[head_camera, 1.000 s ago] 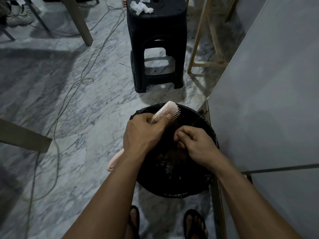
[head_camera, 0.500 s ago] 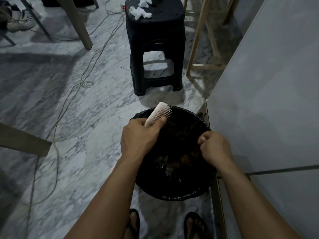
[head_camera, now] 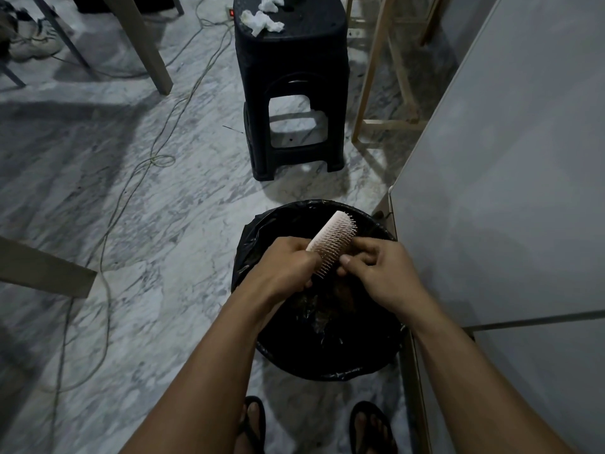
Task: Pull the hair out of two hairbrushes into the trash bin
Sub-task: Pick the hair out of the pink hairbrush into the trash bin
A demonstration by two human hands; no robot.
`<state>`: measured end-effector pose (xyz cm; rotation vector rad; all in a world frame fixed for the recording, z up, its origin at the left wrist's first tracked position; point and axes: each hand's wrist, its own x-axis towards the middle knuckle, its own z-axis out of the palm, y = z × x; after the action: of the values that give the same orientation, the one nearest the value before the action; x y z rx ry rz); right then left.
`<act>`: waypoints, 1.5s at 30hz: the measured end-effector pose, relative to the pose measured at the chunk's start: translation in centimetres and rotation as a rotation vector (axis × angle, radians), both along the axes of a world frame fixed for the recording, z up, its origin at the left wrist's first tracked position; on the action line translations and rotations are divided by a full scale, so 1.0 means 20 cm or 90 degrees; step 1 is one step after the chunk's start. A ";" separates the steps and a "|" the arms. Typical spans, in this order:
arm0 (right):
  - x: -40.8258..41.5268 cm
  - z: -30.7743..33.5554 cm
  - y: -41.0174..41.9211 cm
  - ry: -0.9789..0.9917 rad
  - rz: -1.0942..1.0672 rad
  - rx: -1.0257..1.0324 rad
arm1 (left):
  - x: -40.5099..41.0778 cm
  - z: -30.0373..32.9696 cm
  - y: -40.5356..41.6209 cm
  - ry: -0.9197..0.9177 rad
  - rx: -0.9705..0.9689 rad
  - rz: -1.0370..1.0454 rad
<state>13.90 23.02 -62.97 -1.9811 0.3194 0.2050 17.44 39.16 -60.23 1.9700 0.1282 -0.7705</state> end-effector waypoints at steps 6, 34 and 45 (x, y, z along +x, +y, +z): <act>0.00 0.00 -0.04 0.003 -0.101 -0.120 | 0.00 -0.02 0.03 -0.018 0.011 0.043; 0.00 -0.04 -0.03 0.004 0.049 0.044 | -0.01 -0.01 0.04 -0.076 -0.022 0.010; 0.00 -0.09 -0.19 0.033 -0.074 -0.107 | 0.06 -0.01 0.12 -0.140 0.047 0.288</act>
<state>13.85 19.18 -64.85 -2.1169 0.4980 0.1587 18.55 41.58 -60.49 1.9784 0.4577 -0.2573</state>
